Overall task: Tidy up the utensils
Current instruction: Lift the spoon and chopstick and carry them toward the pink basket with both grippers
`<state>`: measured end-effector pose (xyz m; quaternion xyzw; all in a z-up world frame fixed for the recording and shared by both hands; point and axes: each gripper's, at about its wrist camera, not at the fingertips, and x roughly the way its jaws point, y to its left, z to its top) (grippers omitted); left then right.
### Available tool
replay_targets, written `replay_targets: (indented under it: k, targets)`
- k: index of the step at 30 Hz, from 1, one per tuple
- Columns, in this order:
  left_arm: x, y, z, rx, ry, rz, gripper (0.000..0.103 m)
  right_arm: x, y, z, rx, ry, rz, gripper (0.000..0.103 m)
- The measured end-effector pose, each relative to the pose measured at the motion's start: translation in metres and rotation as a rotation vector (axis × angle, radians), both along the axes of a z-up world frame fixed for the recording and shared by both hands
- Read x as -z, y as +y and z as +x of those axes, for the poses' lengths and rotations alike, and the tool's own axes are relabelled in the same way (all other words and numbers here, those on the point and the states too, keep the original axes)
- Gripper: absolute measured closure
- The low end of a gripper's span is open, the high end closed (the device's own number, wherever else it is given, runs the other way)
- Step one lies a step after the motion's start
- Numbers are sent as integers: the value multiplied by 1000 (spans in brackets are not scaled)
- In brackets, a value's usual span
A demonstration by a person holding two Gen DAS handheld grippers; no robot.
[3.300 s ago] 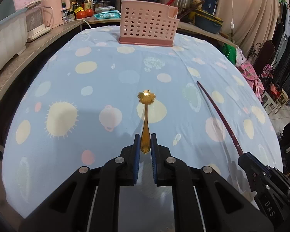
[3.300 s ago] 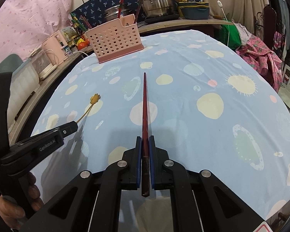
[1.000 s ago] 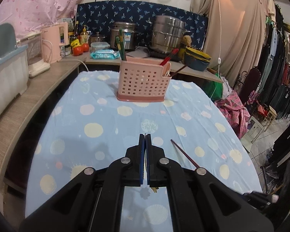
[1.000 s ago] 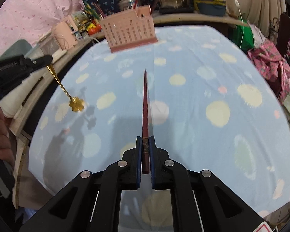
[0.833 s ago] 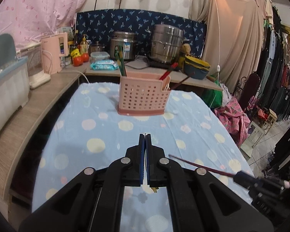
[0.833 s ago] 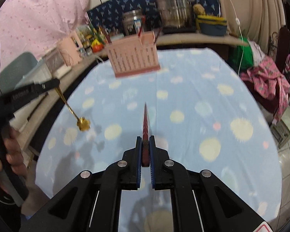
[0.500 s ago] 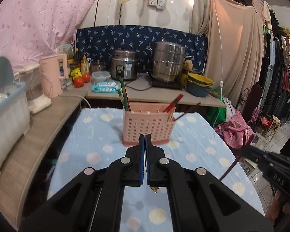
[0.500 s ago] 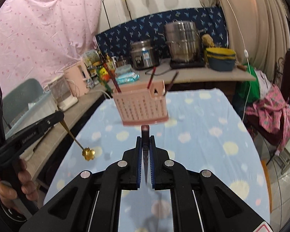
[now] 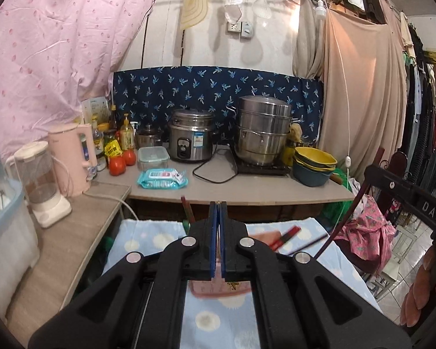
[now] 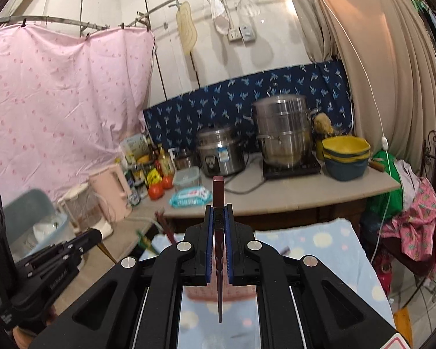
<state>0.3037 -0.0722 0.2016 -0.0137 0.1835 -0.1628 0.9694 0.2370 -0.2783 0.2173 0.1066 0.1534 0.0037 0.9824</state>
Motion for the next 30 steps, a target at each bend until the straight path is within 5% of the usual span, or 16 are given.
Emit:
replay_targets:
  k: [11,30]
  targets:
    - [28,-27,77,-32,75,61,102,-12,-5,89,12,-60,55,96]
    - [81,-35,113,-46,173,93,102,69,-1,151,-16,135,-1,96]
